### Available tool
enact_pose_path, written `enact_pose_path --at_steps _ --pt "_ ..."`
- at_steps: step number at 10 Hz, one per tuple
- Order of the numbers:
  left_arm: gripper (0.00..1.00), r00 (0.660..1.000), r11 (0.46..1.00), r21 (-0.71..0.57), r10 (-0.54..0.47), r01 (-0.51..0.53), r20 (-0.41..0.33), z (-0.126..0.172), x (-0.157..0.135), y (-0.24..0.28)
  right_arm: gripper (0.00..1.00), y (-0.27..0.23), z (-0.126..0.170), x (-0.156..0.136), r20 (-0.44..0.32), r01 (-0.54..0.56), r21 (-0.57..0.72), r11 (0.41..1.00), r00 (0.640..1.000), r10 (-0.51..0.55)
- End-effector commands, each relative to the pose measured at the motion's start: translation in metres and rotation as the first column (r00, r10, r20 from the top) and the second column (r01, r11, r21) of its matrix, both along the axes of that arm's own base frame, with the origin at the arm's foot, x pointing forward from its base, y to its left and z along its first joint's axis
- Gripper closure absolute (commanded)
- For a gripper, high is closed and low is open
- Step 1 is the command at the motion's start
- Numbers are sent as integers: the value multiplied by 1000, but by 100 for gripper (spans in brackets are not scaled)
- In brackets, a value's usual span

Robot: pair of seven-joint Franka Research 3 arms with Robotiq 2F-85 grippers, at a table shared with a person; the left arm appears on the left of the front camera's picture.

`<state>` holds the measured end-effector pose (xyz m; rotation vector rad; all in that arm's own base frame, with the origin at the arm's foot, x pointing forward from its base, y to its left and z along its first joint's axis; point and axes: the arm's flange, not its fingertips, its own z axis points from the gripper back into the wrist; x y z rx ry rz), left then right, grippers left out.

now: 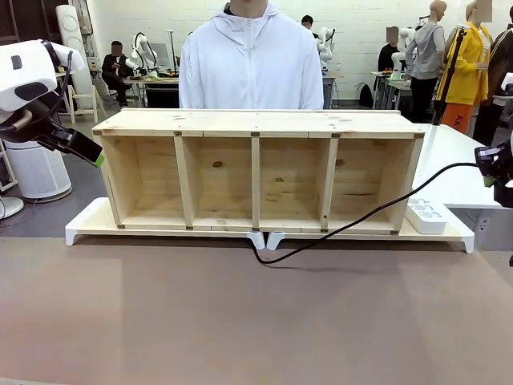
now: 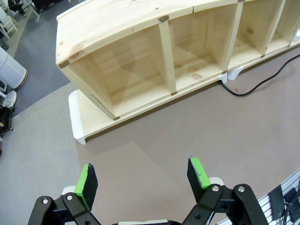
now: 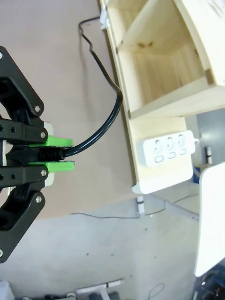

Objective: Perform cable management.
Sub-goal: Pull the grasped Power Cable to the location of the Power Strip.

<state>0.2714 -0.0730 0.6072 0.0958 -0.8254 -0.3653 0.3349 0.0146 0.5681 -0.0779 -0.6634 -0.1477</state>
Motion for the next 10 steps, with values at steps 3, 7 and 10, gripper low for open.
enact_pose_path --at_steps 3,7,10 --pt "0 1000 1000 9 -2 2 11 0 2 0 85 -1 16 51 -10 13 39 999 1000 -12" --pt "0 1000 1000 9 -2 2 11 0 2 0 85 -4 17 58 -23 6 37 999 1000 -6" --pt "0 1000 1000 9 -2 2 11 0 2 0 85 -4 17 58 -23 6 37 999 1000 -6"
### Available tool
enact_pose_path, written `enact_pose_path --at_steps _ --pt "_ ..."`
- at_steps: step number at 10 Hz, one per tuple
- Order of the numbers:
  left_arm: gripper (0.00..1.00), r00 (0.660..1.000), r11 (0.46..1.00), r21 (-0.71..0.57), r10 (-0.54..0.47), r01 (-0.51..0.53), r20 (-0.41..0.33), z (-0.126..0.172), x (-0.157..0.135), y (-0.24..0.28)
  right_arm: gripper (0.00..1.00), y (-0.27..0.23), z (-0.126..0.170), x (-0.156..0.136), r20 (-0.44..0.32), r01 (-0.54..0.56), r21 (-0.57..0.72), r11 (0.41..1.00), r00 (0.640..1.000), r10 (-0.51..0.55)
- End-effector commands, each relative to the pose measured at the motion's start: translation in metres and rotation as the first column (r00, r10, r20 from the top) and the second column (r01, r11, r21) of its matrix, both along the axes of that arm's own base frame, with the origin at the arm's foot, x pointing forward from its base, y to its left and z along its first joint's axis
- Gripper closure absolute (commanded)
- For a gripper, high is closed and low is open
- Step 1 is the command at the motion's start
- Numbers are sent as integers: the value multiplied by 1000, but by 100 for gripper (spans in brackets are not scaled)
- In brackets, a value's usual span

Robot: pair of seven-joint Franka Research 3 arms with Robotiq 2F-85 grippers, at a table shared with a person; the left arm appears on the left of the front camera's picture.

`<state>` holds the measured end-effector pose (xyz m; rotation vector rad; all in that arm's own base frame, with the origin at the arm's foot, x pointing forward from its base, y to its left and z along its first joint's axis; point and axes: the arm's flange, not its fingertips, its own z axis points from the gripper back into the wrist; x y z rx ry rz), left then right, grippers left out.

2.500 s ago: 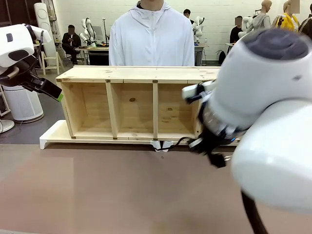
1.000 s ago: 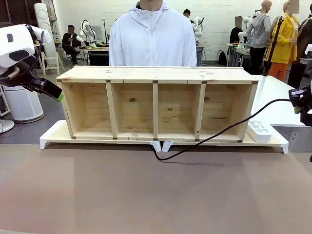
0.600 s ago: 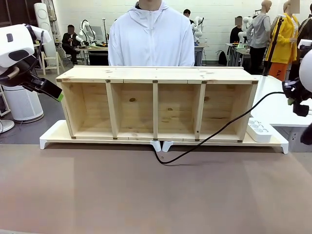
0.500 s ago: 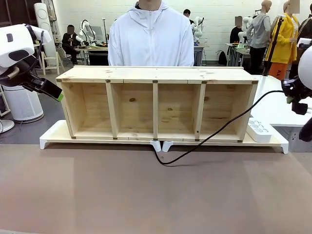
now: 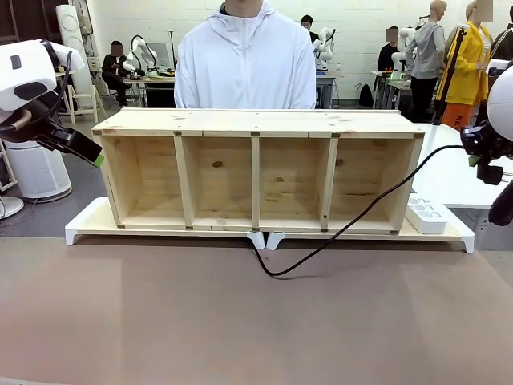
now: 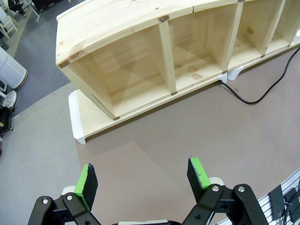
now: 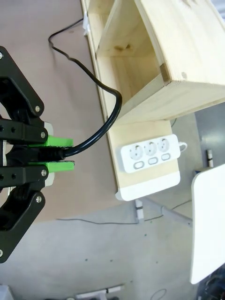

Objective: Perform cable management.
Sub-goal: Pull the grasped Power Cable to the location of the Power Strip.

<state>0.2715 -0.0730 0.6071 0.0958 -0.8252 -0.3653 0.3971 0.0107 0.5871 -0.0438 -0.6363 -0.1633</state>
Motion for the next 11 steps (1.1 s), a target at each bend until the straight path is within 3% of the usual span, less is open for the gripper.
enact_pose_path --at_steps 1,2,6,11 --pt "0 1000 1000 9 -2 2 11 0 2 0 85 0 0 1 -1 0 0 1000 1000 0" --pt "0 1000 1000 9 -2 2 11 0 2 0 85 -10 -12 17 -53 -10 19 1000 999 11" --pt "0 1000 1000 9 -2 2 11 0 2 0 85 -27 -13 65 -154 -98 81 992 982 110" --pt "0 1000 1000 9 -2 2 11 0 2 0 85 -35 -10 114 -214 -116 95 989 968 135"
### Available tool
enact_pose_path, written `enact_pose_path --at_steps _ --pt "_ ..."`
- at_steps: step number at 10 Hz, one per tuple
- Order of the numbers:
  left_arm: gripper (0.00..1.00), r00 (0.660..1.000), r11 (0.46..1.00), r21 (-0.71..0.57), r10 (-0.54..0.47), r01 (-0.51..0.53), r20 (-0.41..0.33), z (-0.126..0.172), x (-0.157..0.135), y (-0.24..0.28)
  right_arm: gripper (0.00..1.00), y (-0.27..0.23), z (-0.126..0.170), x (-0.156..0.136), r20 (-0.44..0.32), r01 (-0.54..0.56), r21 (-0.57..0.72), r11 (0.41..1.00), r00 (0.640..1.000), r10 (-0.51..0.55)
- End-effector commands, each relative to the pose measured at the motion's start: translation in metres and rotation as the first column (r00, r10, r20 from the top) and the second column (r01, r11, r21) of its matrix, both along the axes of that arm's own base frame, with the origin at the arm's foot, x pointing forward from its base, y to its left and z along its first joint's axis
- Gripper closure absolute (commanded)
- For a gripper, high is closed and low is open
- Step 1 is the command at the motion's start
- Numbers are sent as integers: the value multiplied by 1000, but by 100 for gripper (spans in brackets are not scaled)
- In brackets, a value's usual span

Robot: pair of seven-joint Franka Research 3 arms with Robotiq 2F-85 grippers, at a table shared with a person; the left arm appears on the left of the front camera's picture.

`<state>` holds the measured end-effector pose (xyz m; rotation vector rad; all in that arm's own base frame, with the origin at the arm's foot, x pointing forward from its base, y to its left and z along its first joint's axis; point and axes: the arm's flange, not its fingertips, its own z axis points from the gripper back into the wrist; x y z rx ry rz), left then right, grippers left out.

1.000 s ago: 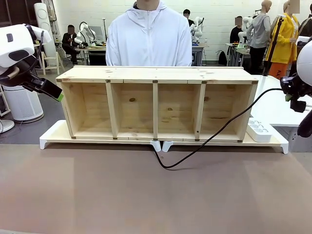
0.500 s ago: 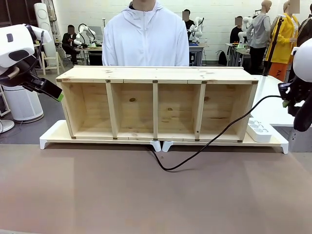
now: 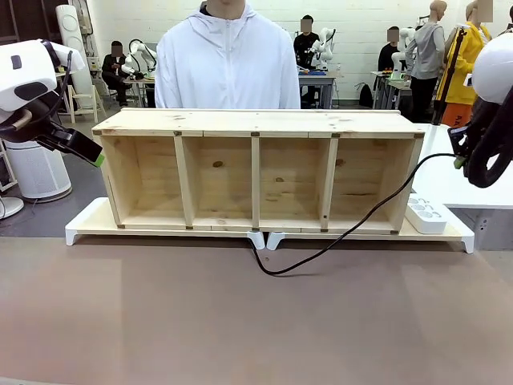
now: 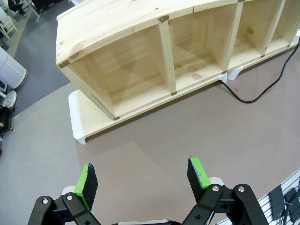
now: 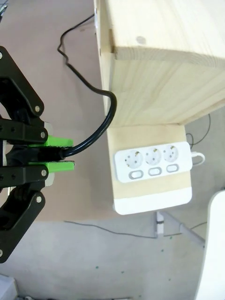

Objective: Perform cable management.
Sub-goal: Pull the grasped Power Cable to the location of the Power Strip.

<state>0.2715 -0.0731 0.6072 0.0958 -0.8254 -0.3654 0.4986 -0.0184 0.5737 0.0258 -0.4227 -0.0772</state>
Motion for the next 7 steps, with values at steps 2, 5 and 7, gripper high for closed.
enact_pose_path --at_steps 2,5,7 --pt "0 1000 1000 9 -2 2 11 0 2 0 85 -9 4 19 -15 -29 32 999 999 29" --pt "0 1000 1000 9 -2 2 11 0 2 0 85 -9 7 33 1 -35 45 998 999 35" --pt "0 1000 1000 9 -2 2 11 0 2 0 85 -6 8 38 2 -50 54 997 999 50"
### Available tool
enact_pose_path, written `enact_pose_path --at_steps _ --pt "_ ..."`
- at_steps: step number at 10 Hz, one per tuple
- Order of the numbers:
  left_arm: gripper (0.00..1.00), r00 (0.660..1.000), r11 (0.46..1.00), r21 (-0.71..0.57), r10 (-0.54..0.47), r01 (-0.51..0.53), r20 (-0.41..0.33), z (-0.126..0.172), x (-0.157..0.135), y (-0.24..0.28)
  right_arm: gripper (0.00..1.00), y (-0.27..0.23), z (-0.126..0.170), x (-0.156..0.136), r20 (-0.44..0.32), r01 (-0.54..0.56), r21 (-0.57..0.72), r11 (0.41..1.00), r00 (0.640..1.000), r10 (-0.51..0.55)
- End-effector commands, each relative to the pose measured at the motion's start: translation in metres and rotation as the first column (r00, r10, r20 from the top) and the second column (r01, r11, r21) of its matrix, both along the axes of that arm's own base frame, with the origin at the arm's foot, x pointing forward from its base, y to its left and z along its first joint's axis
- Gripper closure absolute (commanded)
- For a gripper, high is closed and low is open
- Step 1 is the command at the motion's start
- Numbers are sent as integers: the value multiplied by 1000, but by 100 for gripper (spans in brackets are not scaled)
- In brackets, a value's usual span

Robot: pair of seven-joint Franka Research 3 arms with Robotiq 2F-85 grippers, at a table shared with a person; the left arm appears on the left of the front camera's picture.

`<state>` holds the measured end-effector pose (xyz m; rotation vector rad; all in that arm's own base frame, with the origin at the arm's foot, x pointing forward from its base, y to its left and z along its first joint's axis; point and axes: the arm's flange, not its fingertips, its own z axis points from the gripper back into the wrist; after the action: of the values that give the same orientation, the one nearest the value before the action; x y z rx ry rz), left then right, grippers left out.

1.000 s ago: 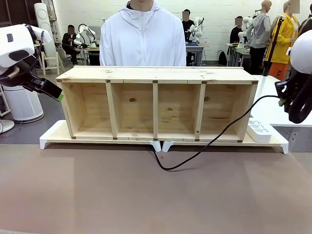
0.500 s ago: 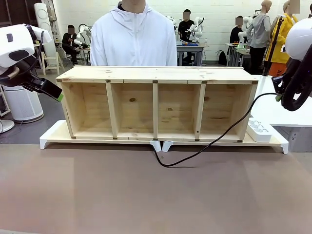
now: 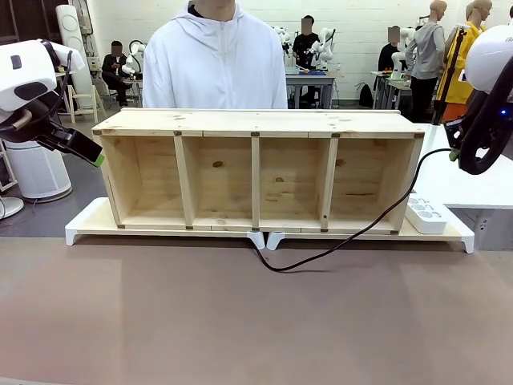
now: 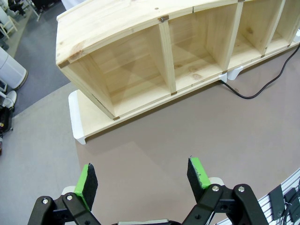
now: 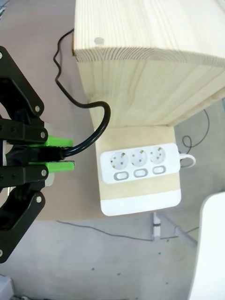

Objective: Perform cable management.
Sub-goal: Pull the grasped Power Cable to the location of the Power Strip, then release the Power Cable when the human grasps it.

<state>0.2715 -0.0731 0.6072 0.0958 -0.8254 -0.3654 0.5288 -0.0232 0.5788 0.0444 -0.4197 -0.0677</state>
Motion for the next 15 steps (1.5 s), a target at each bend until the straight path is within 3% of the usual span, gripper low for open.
enact_pose_path --at_steps 1,4,5,15 --pt "0 1000 1000 9 -2 2 11 0 2 0 85 -1 4 10 4 -37 41 998 999 37" --pt "0 1000 1000 9 -2 2 11 0 2 0 85 -2 4 9 30 -29 40 999 999 28" --pt "0 1000 1000 9 -2 2 11 0 2 0 85 1 1 4 2 -10 9 1000 1000 10" --pt "0 1000 1000 9 -2 2 11 0 2 0 85 1 1 4 2 -10 9 1000 1000 10"
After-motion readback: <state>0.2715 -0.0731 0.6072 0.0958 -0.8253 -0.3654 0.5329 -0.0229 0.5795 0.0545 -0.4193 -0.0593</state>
